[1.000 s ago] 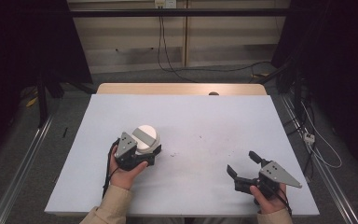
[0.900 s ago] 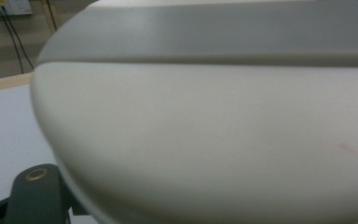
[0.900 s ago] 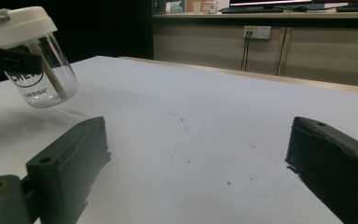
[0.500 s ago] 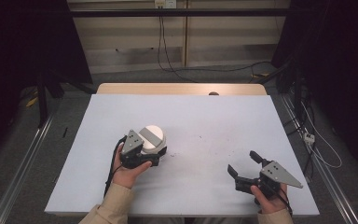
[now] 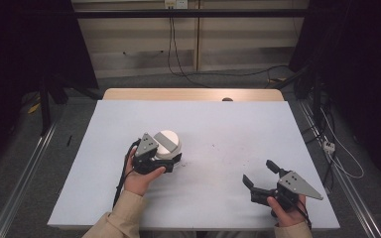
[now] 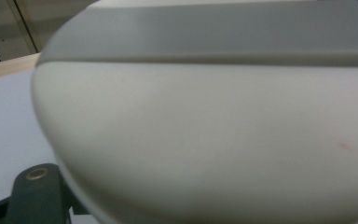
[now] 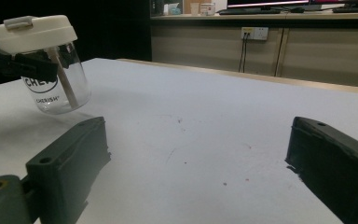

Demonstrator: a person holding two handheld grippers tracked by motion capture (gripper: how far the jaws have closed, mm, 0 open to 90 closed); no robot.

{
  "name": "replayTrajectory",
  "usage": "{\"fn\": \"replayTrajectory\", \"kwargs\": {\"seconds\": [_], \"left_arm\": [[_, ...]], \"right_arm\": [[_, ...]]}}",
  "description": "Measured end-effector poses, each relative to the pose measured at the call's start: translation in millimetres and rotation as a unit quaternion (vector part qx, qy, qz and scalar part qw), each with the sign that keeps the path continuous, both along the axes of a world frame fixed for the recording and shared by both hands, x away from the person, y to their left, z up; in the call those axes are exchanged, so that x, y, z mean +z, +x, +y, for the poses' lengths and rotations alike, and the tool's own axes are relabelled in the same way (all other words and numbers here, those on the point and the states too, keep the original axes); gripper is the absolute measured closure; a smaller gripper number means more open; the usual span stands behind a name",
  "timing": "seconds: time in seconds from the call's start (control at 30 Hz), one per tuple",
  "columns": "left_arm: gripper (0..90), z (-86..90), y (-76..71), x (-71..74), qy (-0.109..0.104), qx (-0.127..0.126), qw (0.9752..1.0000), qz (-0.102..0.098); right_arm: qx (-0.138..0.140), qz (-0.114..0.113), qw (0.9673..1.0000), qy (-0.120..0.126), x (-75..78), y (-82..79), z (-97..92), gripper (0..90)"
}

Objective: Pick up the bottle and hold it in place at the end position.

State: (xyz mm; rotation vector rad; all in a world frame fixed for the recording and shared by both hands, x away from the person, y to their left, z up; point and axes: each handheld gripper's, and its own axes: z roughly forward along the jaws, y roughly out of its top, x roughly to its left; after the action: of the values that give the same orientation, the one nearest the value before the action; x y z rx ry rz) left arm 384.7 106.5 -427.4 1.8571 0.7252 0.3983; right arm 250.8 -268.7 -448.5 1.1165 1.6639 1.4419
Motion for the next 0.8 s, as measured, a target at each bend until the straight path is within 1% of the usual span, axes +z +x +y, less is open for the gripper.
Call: {"fn": "replayTrajectory", "kwargs": {"seconds": [0.1, 0.2, 0.3, 0.4, 0.5, 0.6, 0.67, 0.8], "left_arm": [[18.7, -3.0, 4.4, 0.7, -0.001, -0.001, 1.0, -0.003], [18.7, -6.2, 8.5, 0.4, 0.003, -0.003, 1.0, -0.005], [18.7, -10.1, 12.7, -0.2, 0.01, -0.008, 0.9999, -0.001], [18.7, -13.2, 16.8, 0.2, 0.006, -0.011, 0.9999, 0.0], [18.7, -16.0, 21.0, 0.7, 0.011, -0.014, 0.9998, 0.0], [18.7, -17.7, 25.1, -0.6, 0.009, -0.012, 0.9999, 0.002], [18.7, -19.0, 28.2, -0.9, 0.017, -0.014, 0.9997, 0.004], [18.7, -22.1, 32.7, 0.1, 0.019, -0.018, 0.9997, 0.002]], "right_arm": [[-0.001, -0.001, 1.0, 0.001, 0.2, -0.1, 0.0, 4.8], [-0.002, 0.0, 1.0, 0.001, 0.1, 0.0, -0.2, 4.9], [-0.002, 0.0, 1.0, 0.001, 0.1, 0.1, -0.2, 4.8], [-0.001, 0.0, 1.0, 0.0, 0.1, 0.1, -0.1, 4.8], [0.0, 0.0, 1.0, 0.0, -0.1, 0.3, -0.1, 4.8], [0.0, 0.0, 1.0, -0.001, -0.2, 0.6, 0.0, 4.9], [0.0, 0.0, 1.0, -0.001, -0.2, 0.6, 0.2, 4.8], [0.0, 0.001, 1.0, -0.001, -0.4, 1.0, 0.1, 4.9]]}}
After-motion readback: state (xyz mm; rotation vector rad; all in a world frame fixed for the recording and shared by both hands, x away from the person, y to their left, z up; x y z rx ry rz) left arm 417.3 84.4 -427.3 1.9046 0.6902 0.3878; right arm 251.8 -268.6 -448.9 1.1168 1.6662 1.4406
